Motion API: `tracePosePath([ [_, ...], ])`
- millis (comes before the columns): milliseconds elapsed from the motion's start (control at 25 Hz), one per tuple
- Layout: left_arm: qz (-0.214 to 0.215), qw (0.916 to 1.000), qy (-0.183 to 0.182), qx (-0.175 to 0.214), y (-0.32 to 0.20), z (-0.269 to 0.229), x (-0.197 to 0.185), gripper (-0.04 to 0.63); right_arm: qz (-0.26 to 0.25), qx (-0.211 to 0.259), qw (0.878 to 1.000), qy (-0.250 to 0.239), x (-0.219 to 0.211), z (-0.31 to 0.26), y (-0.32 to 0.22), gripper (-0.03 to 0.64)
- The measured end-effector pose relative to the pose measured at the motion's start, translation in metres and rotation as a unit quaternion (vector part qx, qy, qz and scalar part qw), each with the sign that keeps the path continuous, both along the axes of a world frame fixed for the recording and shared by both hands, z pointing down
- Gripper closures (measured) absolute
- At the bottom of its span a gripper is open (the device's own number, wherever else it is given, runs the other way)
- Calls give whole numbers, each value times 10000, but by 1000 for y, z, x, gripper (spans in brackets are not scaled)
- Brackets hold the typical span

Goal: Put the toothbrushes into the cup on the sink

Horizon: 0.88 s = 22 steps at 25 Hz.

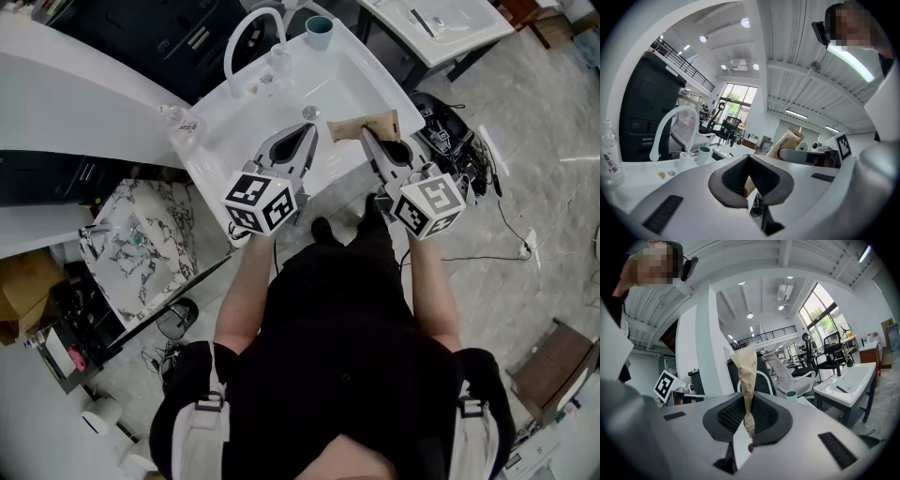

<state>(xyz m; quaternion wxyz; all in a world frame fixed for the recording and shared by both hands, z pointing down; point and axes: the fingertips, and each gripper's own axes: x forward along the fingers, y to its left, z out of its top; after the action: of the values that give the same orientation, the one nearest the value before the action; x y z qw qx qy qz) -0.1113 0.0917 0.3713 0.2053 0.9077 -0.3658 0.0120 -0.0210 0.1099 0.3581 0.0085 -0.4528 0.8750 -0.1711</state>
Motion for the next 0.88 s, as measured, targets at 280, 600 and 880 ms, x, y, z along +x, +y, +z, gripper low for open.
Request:
tracePosePath([
  [280,-15,10000,56,-41,3,0,-1,586,-17,-21,10000,-16,-3,-2,4,568],
  [600,-10,10000,-13,-38,8,-1,-3,587,233,-33,9990,-392,4,-10,1,566],
  [880,12,9999,-45,-94,14,3,-5,586,268,-54,9988,-410,7,-12,4,566],
])
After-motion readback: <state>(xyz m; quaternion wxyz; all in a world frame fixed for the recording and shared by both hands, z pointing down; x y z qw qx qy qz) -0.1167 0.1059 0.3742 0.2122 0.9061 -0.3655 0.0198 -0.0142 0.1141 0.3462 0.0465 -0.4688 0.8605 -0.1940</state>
